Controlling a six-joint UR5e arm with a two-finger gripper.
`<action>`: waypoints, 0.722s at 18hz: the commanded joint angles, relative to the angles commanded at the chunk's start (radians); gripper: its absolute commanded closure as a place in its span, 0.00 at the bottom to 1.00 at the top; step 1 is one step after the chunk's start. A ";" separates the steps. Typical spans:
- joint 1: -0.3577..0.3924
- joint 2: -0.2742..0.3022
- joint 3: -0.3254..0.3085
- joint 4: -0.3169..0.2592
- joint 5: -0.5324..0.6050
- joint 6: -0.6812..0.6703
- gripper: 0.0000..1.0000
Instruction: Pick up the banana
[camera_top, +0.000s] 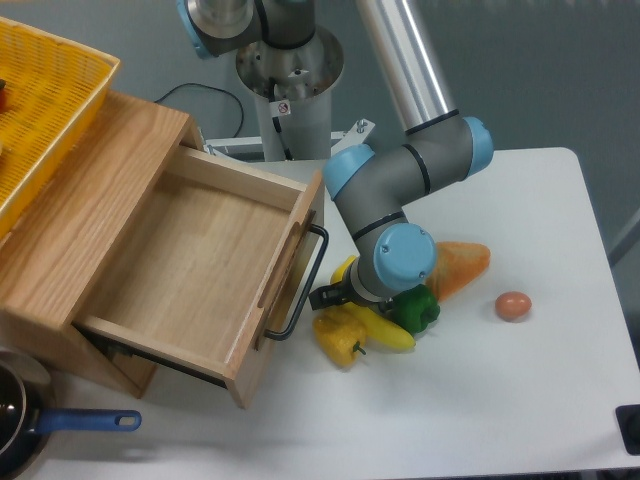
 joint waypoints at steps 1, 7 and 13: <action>0.000 0.000 0.000 0.000 0.014 0.000 0.02; 0.000 -0.002 -0.002 0.000 0.028 0.000 0.08; 0.000 0.000 0.000 -0.002 0.028 0.000 0.19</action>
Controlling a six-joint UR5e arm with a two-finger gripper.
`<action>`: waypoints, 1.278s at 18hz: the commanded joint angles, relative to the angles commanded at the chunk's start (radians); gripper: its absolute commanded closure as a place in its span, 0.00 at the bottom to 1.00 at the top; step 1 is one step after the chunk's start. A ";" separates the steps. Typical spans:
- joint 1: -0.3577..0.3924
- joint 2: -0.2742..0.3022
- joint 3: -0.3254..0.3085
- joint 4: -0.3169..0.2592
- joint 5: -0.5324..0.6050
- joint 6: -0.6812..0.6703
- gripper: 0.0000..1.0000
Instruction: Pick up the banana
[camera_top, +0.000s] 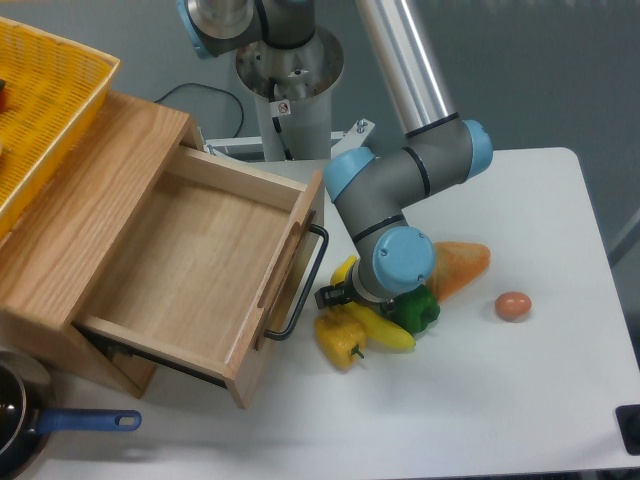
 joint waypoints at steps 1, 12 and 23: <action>0.000 0.000 0.000 0.000 0.000 -0.002 0.22; 0.005 -0.003 0.009 0.000 0.000 -0.011 0.45; 0.008 0.008 0.011 0.000 0.002 -0.011 0.60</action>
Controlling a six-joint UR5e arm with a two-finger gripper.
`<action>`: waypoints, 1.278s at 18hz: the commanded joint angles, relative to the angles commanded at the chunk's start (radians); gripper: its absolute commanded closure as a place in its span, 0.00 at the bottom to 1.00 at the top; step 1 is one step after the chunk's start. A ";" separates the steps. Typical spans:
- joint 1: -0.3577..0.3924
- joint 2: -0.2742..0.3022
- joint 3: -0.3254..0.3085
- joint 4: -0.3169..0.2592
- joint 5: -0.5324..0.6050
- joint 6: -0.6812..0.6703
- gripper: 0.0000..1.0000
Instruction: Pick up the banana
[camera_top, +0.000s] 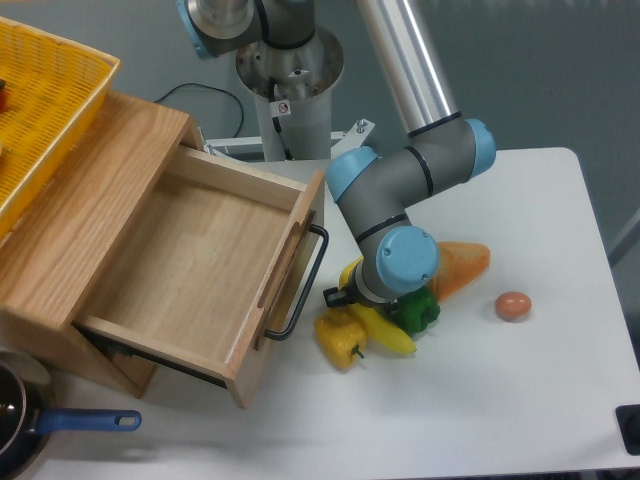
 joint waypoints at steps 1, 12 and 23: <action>0.002 0.002 0.000 0.000 0.000 0.002 0.60; 0.008 0.063 0.011 -0.008 0.003 0.034 0.60; 0.018 0.127 0.086 -0.084 0.008 0.205 0.60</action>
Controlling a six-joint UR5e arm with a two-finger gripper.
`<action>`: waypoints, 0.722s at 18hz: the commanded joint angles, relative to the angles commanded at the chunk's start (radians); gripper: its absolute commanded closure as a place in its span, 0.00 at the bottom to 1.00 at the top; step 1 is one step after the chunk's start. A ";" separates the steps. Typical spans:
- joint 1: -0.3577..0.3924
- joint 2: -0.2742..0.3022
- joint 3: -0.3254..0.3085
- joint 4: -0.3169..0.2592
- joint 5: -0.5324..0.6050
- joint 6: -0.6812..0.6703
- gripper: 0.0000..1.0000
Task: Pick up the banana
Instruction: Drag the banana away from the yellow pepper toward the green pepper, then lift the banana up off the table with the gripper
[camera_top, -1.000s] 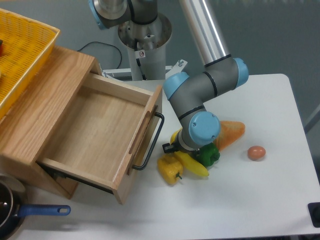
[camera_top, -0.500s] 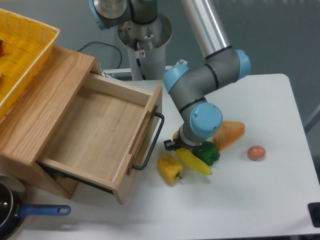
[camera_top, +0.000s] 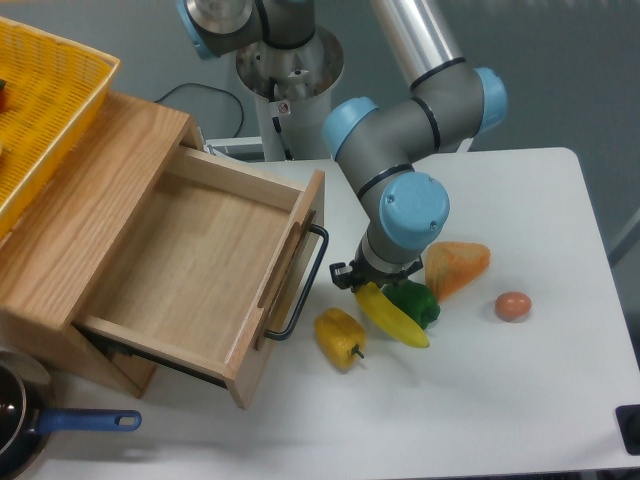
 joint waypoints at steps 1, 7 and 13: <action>0.006 0.005 0.011 -0.011 0.009 0.028 0.60; 0.051 0.064 0.023 -0.022 0.035 0.259 0.60; 0.060 0.089 0.020 -0.019 0.100 0.439 0.60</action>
